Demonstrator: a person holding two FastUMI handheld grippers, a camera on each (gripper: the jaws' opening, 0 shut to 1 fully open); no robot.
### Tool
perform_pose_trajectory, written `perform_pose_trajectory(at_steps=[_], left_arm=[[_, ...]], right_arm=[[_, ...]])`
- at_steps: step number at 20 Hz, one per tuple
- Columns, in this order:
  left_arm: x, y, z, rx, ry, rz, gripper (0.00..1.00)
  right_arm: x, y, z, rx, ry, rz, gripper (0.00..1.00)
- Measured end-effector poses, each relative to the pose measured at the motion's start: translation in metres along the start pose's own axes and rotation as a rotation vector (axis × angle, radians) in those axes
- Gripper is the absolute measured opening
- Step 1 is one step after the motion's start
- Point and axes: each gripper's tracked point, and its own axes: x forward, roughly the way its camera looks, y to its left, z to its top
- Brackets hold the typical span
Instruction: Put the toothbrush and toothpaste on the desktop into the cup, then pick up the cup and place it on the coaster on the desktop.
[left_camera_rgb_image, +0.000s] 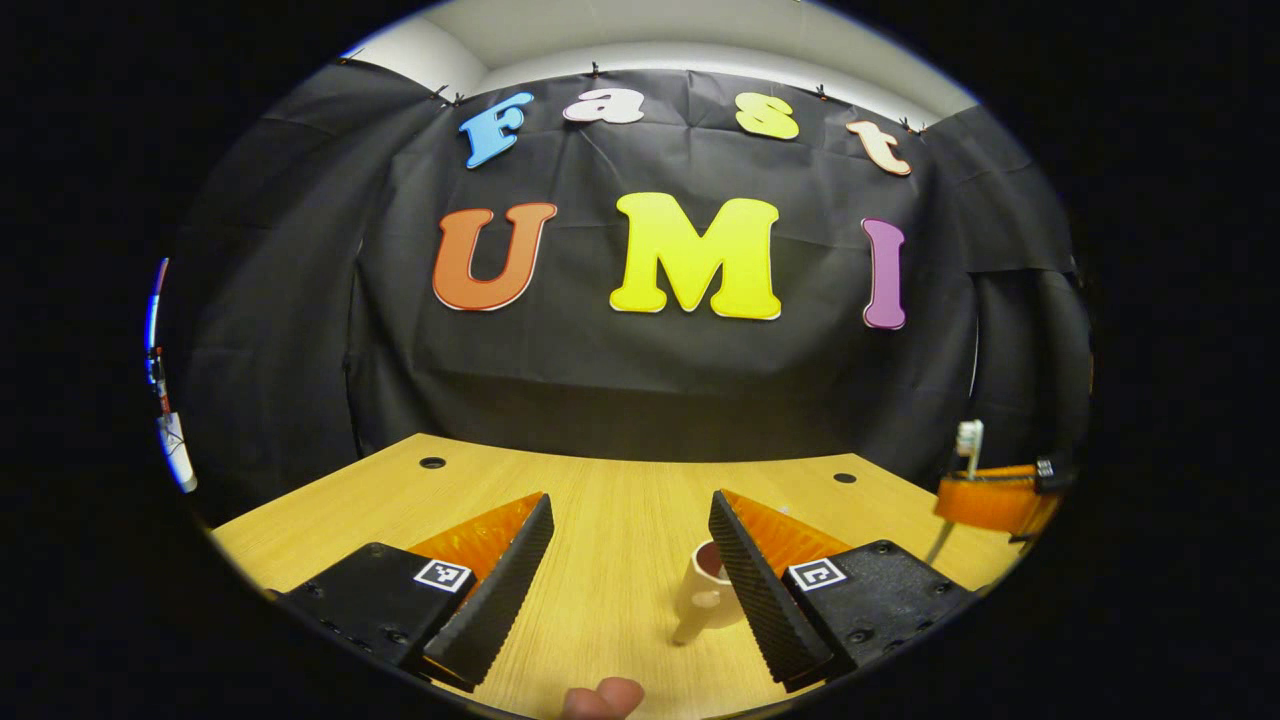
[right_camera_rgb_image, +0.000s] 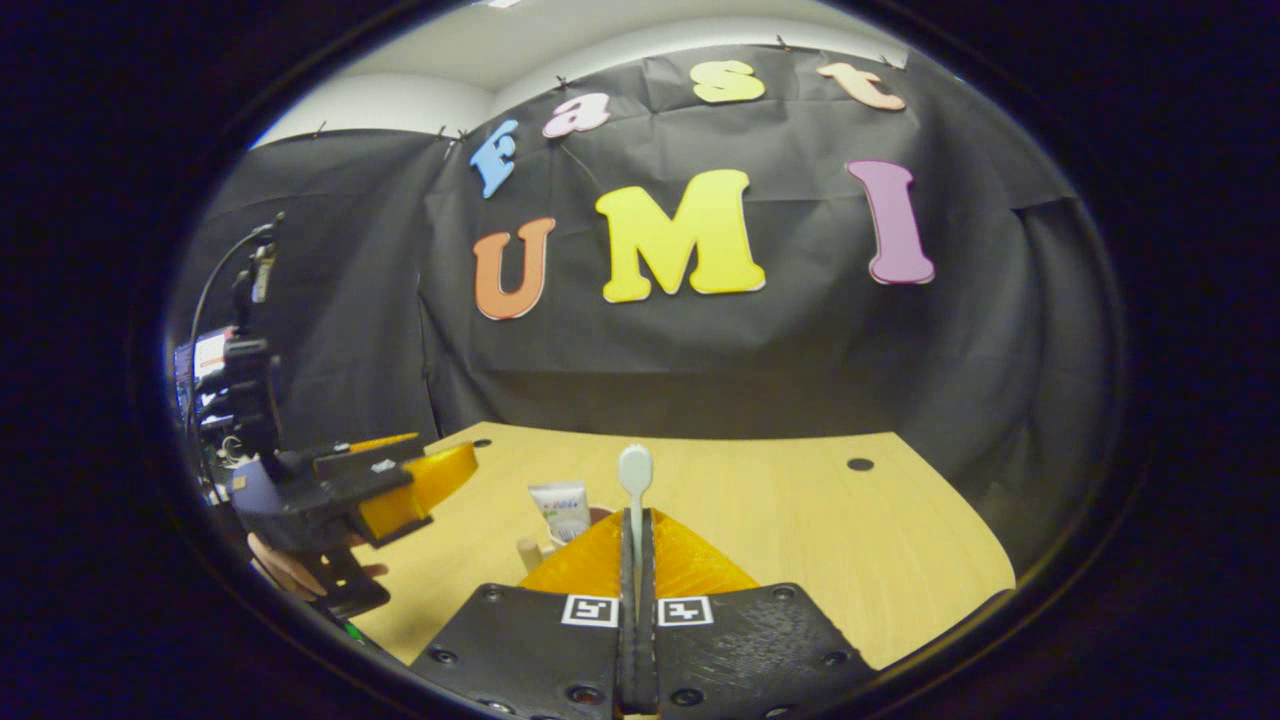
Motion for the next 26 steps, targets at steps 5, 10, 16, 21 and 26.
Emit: perform_pose_trajectory(at_steps=[5,10,16,21,26], left_arm=[[-0.035,0.021,-0.027,-0.021,0.029,0.022,0.99],[-0.056,0.036,-0.051,-0.028,0.059,0.041,0.99],[-0.056,0.047,-0.062,-0.051,0.086,0.05,0.99],[-0.057,0.049,-0.061,-0.052,0.083,0.056,0.99],[-0.059,0.051,-0.061,-0.048,0.081,0.062,0.99]], right_arm=[[0.069,0.012,0.032,-0.019,-0.111,0.017,0.0],[0.116,0.016,0.04,0.015,-0.134,-0.003,0.0],[0.117,0.032,0.053,-0.024,-0.198,0.02,0.0],[0.127,0.04,0.038,-0.023,-0.158,0.046,0.0],[0.121,0.045,0.037,-0.046,-0.169,0.079,0.02]])
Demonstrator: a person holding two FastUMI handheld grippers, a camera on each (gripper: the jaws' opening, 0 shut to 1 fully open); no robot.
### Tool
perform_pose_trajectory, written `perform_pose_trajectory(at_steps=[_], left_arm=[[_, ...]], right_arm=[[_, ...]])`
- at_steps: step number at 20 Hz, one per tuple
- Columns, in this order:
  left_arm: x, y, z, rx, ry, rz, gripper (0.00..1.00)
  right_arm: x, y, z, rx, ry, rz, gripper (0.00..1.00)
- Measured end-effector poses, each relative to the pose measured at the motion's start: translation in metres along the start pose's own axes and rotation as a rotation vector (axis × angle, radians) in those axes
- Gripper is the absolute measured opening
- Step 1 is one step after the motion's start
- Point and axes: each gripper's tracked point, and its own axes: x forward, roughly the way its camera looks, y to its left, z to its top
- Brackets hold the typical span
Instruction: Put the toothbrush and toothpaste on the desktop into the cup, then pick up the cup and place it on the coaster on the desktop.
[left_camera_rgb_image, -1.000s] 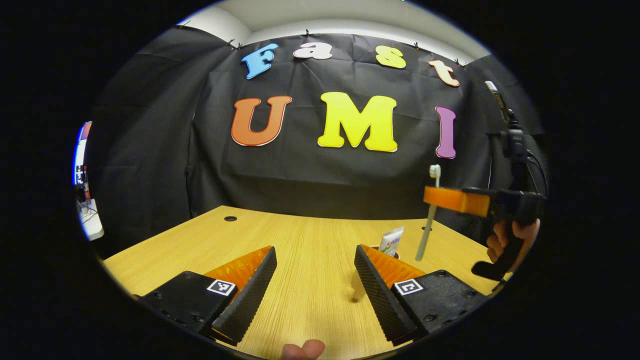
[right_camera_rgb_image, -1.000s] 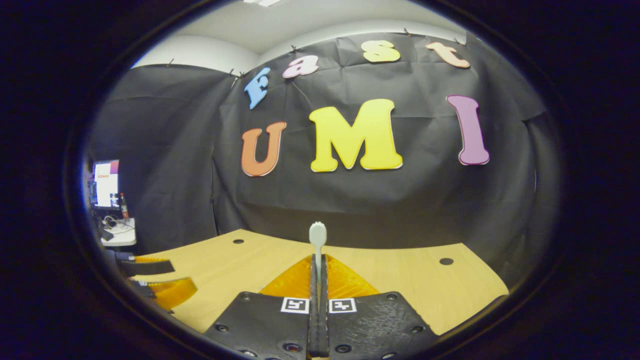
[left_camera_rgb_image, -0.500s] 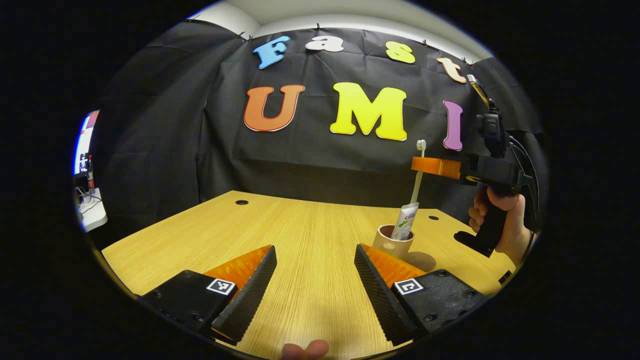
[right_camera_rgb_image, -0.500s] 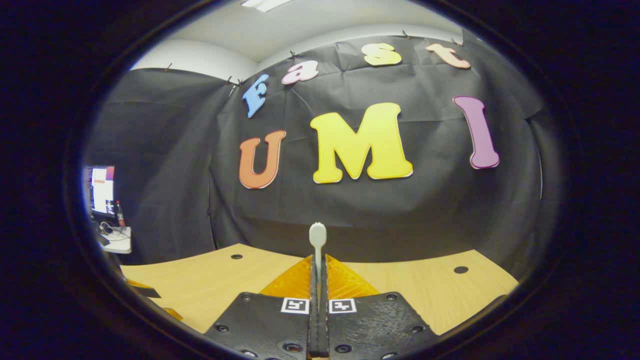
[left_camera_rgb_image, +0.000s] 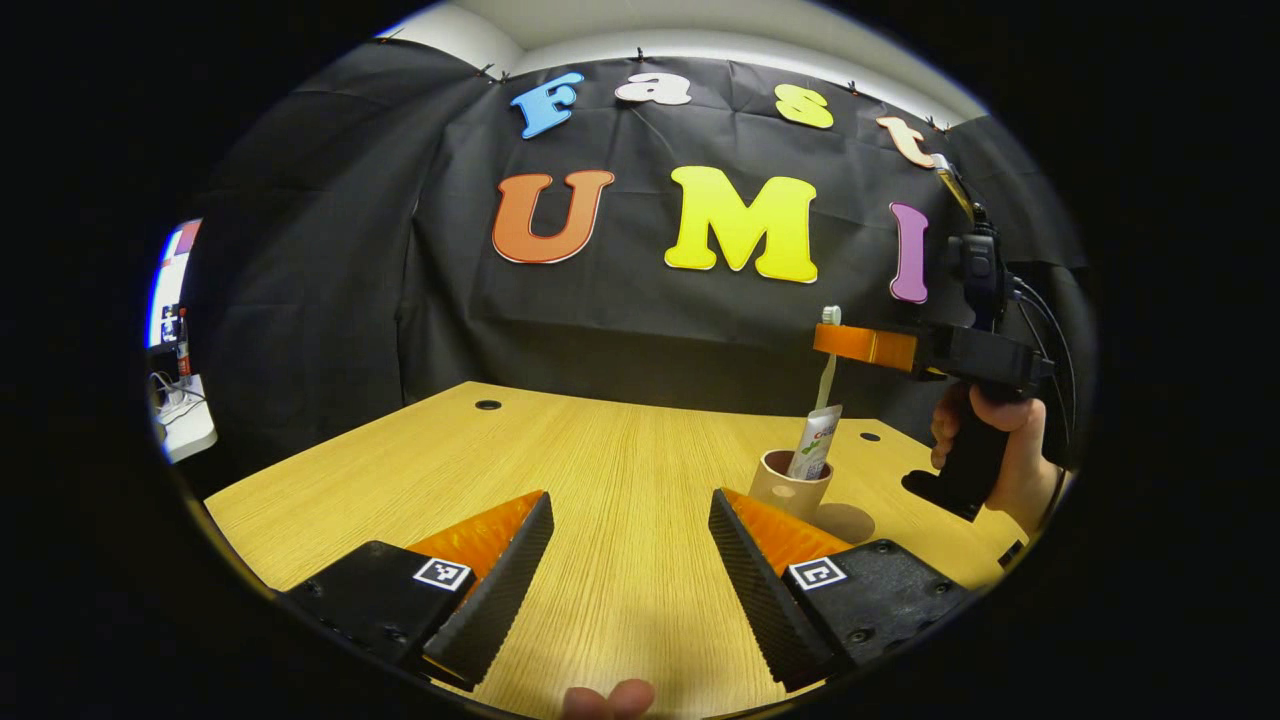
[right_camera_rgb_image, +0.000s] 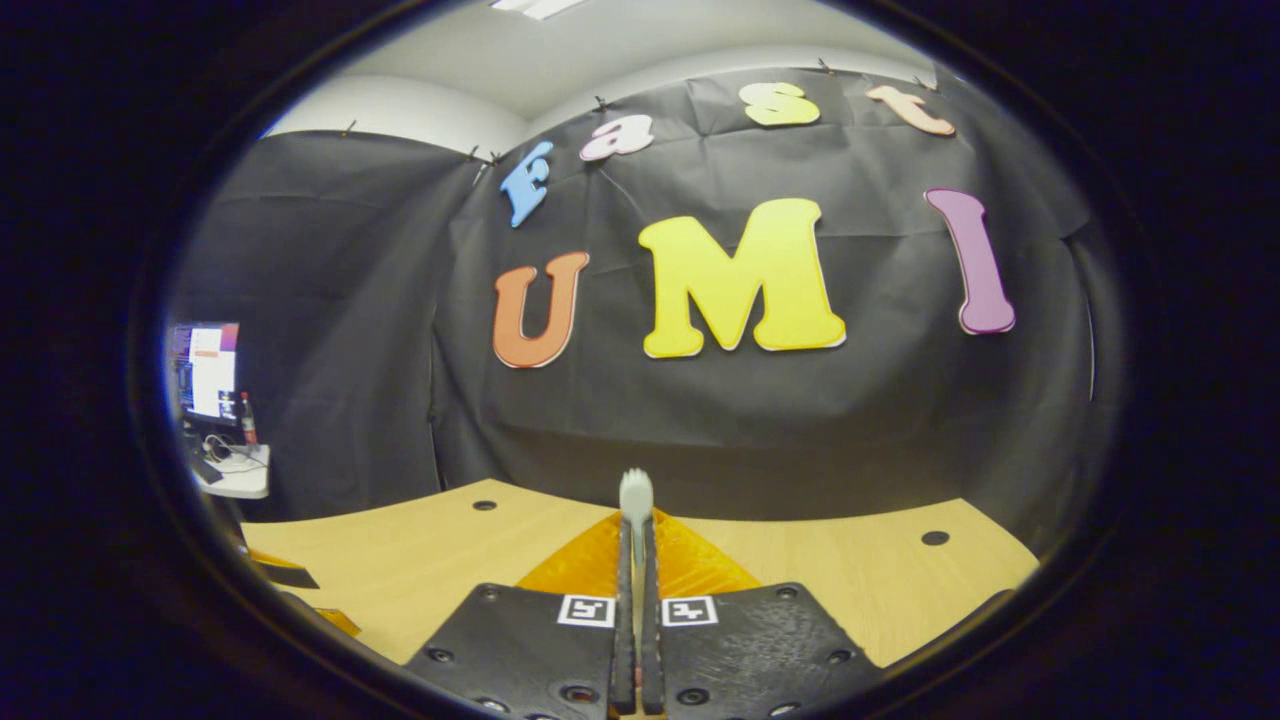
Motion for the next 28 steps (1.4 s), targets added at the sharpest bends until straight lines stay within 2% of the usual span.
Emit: perform_pose_trajectory(at_steps=[1,2,3,4,5,6,7,9,10,11,12,14,16,18,20,22,24,26,28], left_arm=[[0.0,0.0,0.0,-0.001,0.001,0.001,0.99],[0.001,-0.001,0.0,-0.002,0.003,0.002,0.99],[0.001,-0.001,0.0,-0.003,0.005,0.002,0.99],[0.001,-0.002,0.0,-0.003,0.005,0.0,0.99],[0.001,-0.004,0.003,-0.003,0.004,-0.001,0.99],[0.0,-0.006,0.005,0.0,0.003,-0.003,0.99],[-0.001,-0.009,0.007,0.003,-0.003,-0.008,0.99],[-0.003,-0.013,0.014,0.006,-0.017,-0.03,0.99],[-0.001,-0.018,0.019,0.009,-0.02,-0.047,0.99],[0.0,-0.022,0.025,0.018,-0.018,-0.068,0.99],[0.004,-0.026,0.033,0.028,-0.017,-0.088,0.99],[0.009,-0.032,0.057,0.044,-0.027,-0.135,0.99],[0.016,-0.051,0.071,0.066,0.01,-0.231,0.99],[0.021,-0.072,0.074,0.166,0.108,-0.332,0.98],[0.027,-0.088,0.082,0.313,0.171,-0.406,0.99],[0.038,-0.103,0.091,0.47,0.22,-0.455,0.99],[0.045,-0.111,0.09,0.605,0.287,-0.486,0.99],[0.045,-0.117,0.078,0.668,0.393,-0.512,0.99],[0.047,-0.117,0.055,0.673,0.556,-0.538,0.99]], right_arm=[[-0.006,-0.002,0.004,-0.013,-0.003,-0.009,0.16],[-0.01,-0.004,0.003,-0.02,-0.006,-0.001,0.18],[-0.009,0.0,0.003,-0.025,-0.007,0.009,0.3],[-0.012,0.0,0.004,-0.033,-0.007,0.016,0.43],[-0.015,-0.001,0.005,-0.043,-0.009,0.014,0.62],[-0.019,-0.004,0.007,-0.054,-0.013,0.007,0.67],[-0.023,-0.005,0.01,-0.057,-0.019,0.004,0.79],[-0.037,-0.006,0.013,-0.058,-0.023,-0.001,0.87],[-0.047,-0.009,0.013,-0.057,-0.017,-0.009,0.87],[-0.059,-0.011,0.013,-0.054,-0.013,-0.008,0.94],[-0.073,-0.012,0.016,-0.046,-0.016,-0.002,0.96],[-0.104,-0.026,0.022,-0.038,-0.03,-0.013,0.94],[-0.138,-0.044,0.029,-0.019,-0.057,-0.032,0.94],[-0.178,-0.057,0.023,0.01,-0.056,-0.035,0.96],[-0.222,-0.067,0.014,0.03,-0.063,-0.042,0.95],[-0.26,-0.072,-0.011,0.009,-0.035,-0.044,0.92],[-0.292,-0.081,-0.035,-0.005,0.003,-0.051,0.94],[-0.315,-0.093,-0.047,0.033,0.01,-0.088,0.95],[-0.328,-0.106,-0.054,0.067,0.009,-0.118,0.94]])
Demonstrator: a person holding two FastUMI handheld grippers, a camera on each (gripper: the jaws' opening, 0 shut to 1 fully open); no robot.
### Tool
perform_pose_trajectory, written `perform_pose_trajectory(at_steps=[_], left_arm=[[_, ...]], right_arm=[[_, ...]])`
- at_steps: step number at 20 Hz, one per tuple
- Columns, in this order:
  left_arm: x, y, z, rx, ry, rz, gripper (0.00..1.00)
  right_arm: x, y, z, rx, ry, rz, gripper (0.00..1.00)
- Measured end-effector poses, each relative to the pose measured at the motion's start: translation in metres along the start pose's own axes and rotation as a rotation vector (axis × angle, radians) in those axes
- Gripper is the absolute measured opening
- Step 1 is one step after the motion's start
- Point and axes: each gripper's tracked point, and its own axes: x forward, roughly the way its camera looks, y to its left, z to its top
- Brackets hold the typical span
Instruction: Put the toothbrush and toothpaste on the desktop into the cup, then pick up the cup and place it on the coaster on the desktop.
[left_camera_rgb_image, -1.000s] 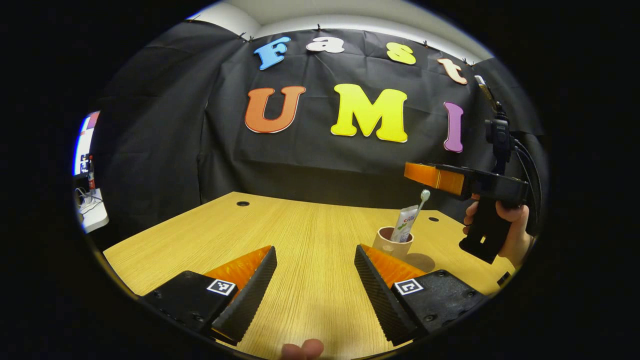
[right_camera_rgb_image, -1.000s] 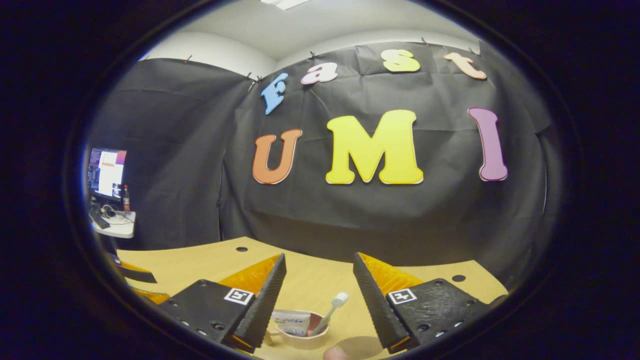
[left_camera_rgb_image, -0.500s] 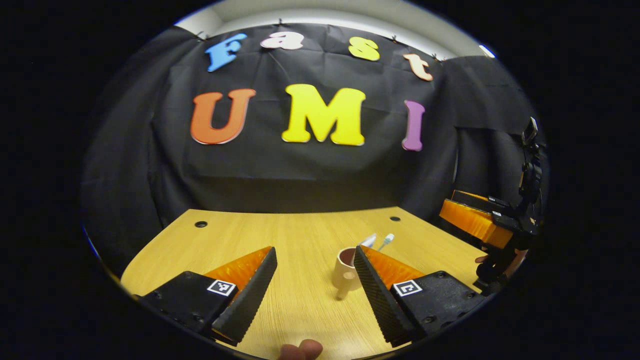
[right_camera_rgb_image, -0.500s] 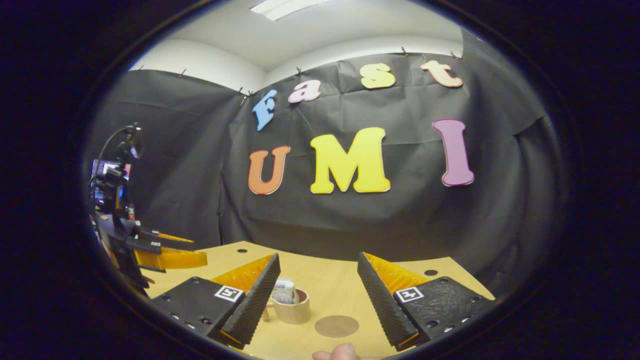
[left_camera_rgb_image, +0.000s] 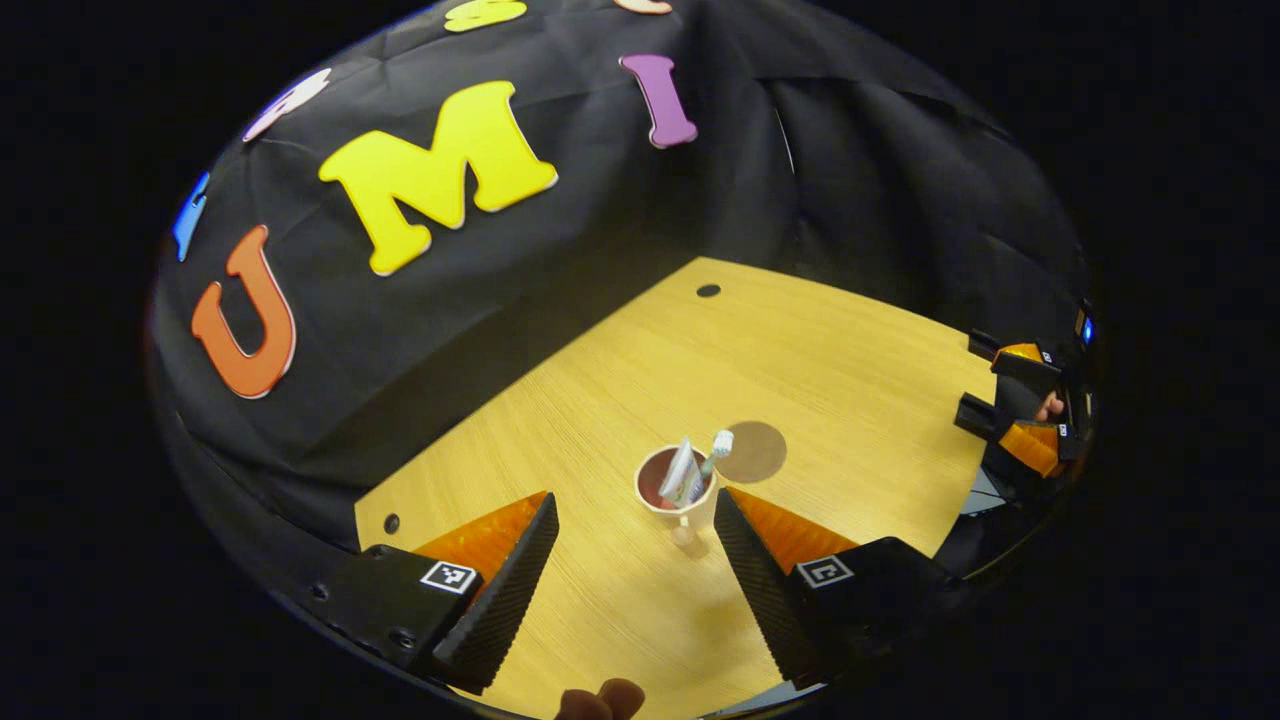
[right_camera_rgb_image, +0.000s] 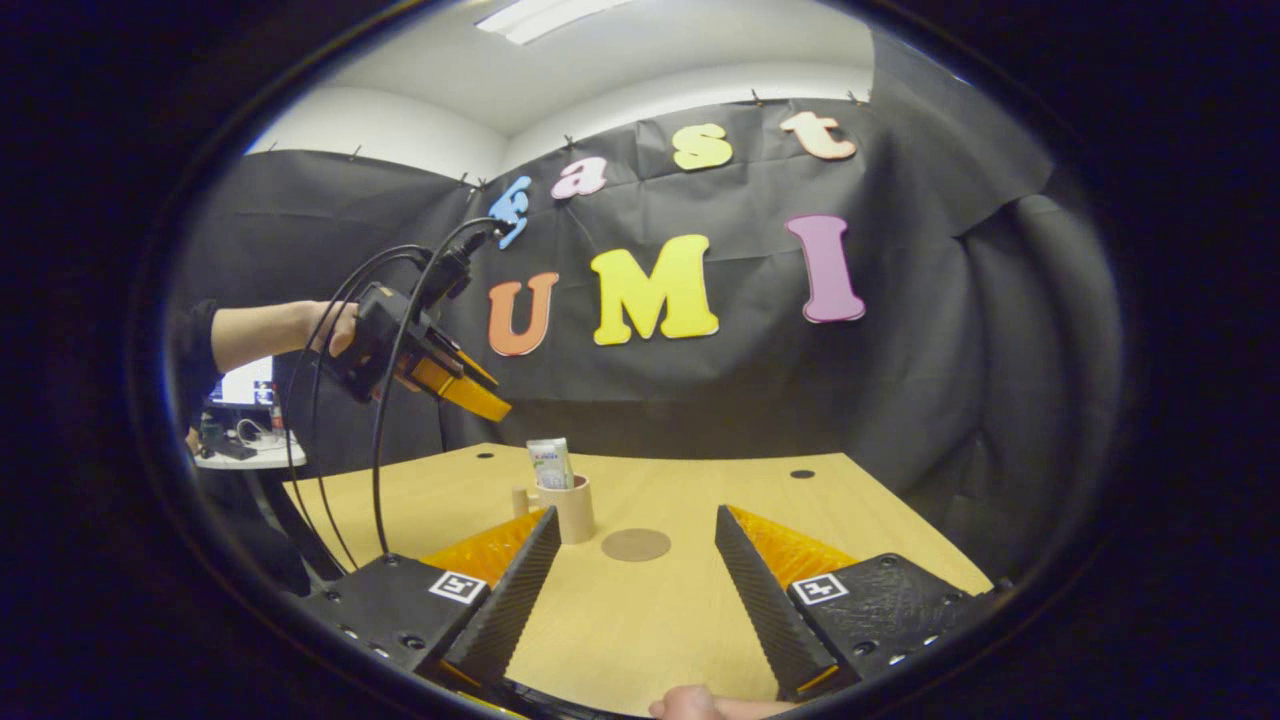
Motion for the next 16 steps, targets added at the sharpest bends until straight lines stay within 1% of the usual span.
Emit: perform_pose_trajectory(at_steps=[1,3,7,9,10,11,12,13,14,16], left_arm=[[0.008,-0.001,-0.011,0.003,0.081,-0.029,0.99],[0.029,0.004,-0.02,0.028,0.169,-0.038,1.0],[0.073,-0.008,-0.036,-0.033,0.325,-0.129,1.0],[0.093,-0.007,-0.045,-0.063,0.399,-0.145,1.0],[0.101,-0.004,-0.048,-0.071,0.432,-0.145,1.0],[0.109,0.0,-0.049,-0.07,0.458,-0.144,1.0],[0.121,-0.006,-0.063,-0.071,0.483,-0.141,1.0],[0.122,0.002,-0.072,-0.073,0.509,-0.143,1.0],[0.126,0.001,-0.069,-0.079,0.534,-0.14,1.0],[0.133,-0.001,-0.069,-0.086,0.551,-0.155,0.99]], right_arm=[[-0.001,-0.01,-0.003,0.016,0.0,-0.023,0.96],[-0.001,-0.023,-0.012,0.039,0.006,-0.059,0.94],[-0.004,-0.027,-0.03,0.064,0.033,-0.053,0.95],[-0.005,-0.038,-0.037,0.05,0.04,-0.073,0.95],[-0.007,-0.046,-0.04,0.044,0.041,-0.089,0.92],[-0.009,-0.053,-0.043,0.049,0.042,-0.1,0.95],[-0.011,-0.058,-0.044,0.063,0.043,-0.105,0.95],[-0.011,-0.062,-0.044,0.083,0.043,-0.11,0.95],[-0.01,-0.066,-0.043,0.102,0.041,-0.114,0.95],[-0.008,-0.072,-0.044,0.125,0.039,-0.127,0.95]])
